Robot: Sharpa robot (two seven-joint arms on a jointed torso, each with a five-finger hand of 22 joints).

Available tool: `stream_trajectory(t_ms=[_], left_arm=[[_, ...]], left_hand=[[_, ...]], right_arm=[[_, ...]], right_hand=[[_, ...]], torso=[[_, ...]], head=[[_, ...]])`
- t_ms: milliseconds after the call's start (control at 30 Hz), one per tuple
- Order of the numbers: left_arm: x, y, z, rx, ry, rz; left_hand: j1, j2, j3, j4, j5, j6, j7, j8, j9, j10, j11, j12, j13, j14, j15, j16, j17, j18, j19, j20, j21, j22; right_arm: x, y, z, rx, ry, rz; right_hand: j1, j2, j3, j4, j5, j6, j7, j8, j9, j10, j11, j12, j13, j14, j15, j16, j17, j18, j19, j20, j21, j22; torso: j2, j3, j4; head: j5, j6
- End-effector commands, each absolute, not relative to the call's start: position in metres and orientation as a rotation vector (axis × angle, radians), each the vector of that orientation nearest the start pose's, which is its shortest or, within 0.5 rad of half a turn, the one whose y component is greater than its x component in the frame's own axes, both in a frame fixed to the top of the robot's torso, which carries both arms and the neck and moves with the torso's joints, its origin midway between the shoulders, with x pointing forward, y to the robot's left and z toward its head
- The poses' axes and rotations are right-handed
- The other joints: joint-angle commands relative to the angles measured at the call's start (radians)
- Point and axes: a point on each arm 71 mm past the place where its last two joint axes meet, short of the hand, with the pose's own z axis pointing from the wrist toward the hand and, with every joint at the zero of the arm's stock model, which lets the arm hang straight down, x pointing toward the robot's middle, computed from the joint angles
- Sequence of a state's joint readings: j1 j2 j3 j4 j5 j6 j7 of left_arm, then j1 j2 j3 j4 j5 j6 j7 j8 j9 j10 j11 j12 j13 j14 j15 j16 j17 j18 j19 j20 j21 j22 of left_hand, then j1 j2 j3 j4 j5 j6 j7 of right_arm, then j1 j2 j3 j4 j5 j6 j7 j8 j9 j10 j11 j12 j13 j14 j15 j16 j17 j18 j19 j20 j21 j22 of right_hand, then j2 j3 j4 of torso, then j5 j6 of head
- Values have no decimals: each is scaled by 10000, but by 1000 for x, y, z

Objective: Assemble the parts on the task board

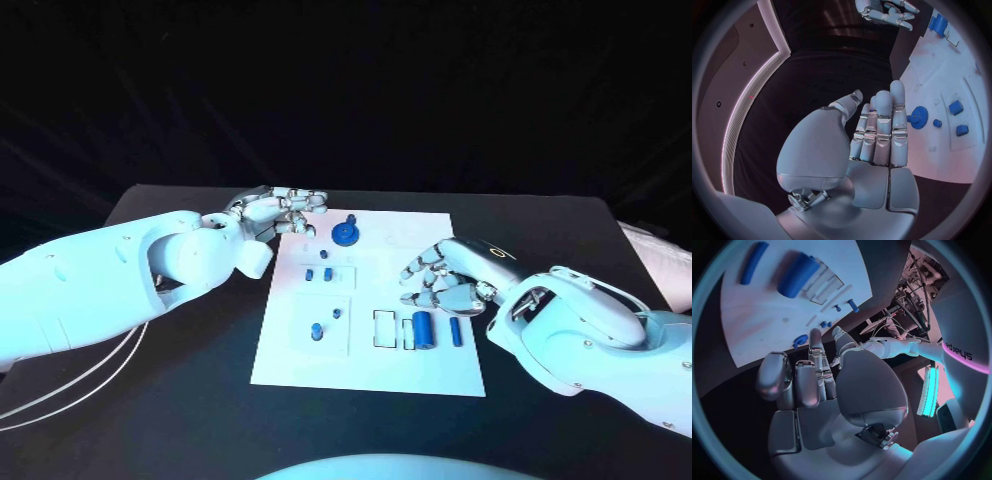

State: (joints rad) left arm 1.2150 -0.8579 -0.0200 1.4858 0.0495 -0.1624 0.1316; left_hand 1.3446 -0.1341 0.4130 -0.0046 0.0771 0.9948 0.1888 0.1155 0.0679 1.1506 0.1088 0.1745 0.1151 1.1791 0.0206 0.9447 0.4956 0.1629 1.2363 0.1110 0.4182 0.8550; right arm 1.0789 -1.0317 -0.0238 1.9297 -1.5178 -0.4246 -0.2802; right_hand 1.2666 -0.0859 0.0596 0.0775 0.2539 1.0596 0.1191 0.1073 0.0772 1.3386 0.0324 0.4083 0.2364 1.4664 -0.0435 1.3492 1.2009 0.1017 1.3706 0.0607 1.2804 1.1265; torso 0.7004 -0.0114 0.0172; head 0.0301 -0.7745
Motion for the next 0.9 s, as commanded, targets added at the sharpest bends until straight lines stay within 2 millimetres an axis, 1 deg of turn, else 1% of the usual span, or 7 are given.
stream_trajectory(t_ms=[33,100,267,400,500,633,900], left_arm=[[495,216,-184,-12604,16760,-15436],[494,215,-185,-12615,16771,-15436],[494,215,-185,-12625,16788,-15442],[493,215,-185,-12632,16790,-15436],[493,216,-185,-12639,16781,-15423],[493,216,-185,-12641,16785,-15423],[493,216,-186,-12648,16799,-15420]], left_hand=[[1,96,-74,4,12,-58,2,36,-5,-57,5,68,7,-66,24,-44,-9,181,10,82,-26,-17],[1,96,-74,4,12,-58,2,36,-5,-57,5,68,7,-66,24,-44,-9,181,10,82,-26,-17],[1,96,-74,4,12,-58,2,36,-5,-57,5,68,7,-66,24,-44,-9,181,10,82,-26,-17],[1,96,-74,4,12,-58,2,36,-5,-57,5,68,7,-66,24,-44,-9,181,10,82,-26,-17],[1,96,-74,4,12,-58,2,36,-5,-57,5,68,7,-66,24,-44,-9,181,10,82,-26,-17],[1,96,-74,4,12,-58,2,36,-5,-57,5,68,7,-66,24,-44,-9,181,10,82,-26,-17],[1,96,-74,4,12,-58,2,36,-5,-57,5,68,7,-66,24,-44,-9,181,10,82,-26,-17]], right_arm=[[384,-196,-200,475,18499,6292],[382,-203,-206,743,18841,5775],[379,-212,-219,1186,19484,4851],[378,-213,-226,1169,19685,4444],[378,-211,-230,1112,19750,4291],[378,-207,-235,1100,19829,4300],[378,-196,-244,998,20102,4407]], right_hand=[[-163,11,-470,423,187,-24,-100,145,20,-257,-100,1023,1183,550,-93,219,245,-176,125,-20,295,393],[-194,163,-803,841,238,-90,-68,264,30,-737,-67,1702,2149,530,-24,287,301,-173,117,-26,387,521],[14,282,-1226,1311,421,-190,-49,493,58,-1167,-47,2383,3284,522,-41,350,336,-203,117,24,485,664],[49,349,-1517,1644,518,-166,-98,690,99,-840,-64,3740,4909,566,-39,533,598,-246,223,4,668,933],[77,408,-1796,1952,584,-174,-120,851,148,-493,-79,5069,6459,640,-41,846,1098,-300,343,-3,870,1227],[-62,534,-2034,2107,571,-196,-127,965,192,-355,-73,5728,7272,686,-28,1062,1460,-339,421,5,1009,1432],[-305,680,-2338,2130,490,-153,-156,1135,269,-290,-89,6155,7860,696,-34,1165,1619,-351,433,9,1074,1525]], torso=[[-5,-5,-105],[-15,-9,-128],[-37,-42,-135],[-37,-48,-106],[-40,-47,-137],[-29,-44,-133],[-20,-41,-142]], head=[[-110,30],[-153,27],[-184,14],[-228,8],[-191,2],[-201,9],[-195,-22]])
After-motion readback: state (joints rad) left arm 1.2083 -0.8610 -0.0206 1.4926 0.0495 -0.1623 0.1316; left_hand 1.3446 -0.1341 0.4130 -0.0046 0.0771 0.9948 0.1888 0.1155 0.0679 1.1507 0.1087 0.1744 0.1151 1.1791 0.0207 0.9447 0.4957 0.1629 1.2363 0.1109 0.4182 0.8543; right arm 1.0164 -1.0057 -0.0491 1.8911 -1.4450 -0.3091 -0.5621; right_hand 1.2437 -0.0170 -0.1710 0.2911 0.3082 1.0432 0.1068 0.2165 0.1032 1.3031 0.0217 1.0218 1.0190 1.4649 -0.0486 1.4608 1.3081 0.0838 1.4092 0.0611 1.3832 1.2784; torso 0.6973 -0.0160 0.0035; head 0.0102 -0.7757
